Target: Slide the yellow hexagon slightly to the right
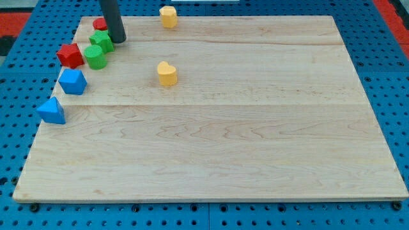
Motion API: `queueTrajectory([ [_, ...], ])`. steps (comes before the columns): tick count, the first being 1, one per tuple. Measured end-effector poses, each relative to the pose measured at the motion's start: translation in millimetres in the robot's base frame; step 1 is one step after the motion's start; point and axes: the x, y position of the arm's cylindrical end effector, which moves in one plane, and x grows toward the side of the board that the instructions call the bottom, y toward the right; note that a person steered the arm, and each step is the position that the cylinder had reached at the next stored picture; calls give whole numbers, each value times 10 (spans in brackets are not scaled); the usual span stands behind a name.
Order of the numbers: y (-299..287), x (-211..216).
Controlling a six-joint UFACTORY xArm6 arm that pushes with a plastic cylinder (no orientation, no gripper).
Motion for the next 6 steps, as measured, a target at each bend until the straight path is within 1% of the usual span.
queueTrajectory([
  [2, 399, -733],
  [3, 1376, -462],
  [4, 2118, 226],
  [5, 2152, 1222],
  [6, 1244, 1392],
])
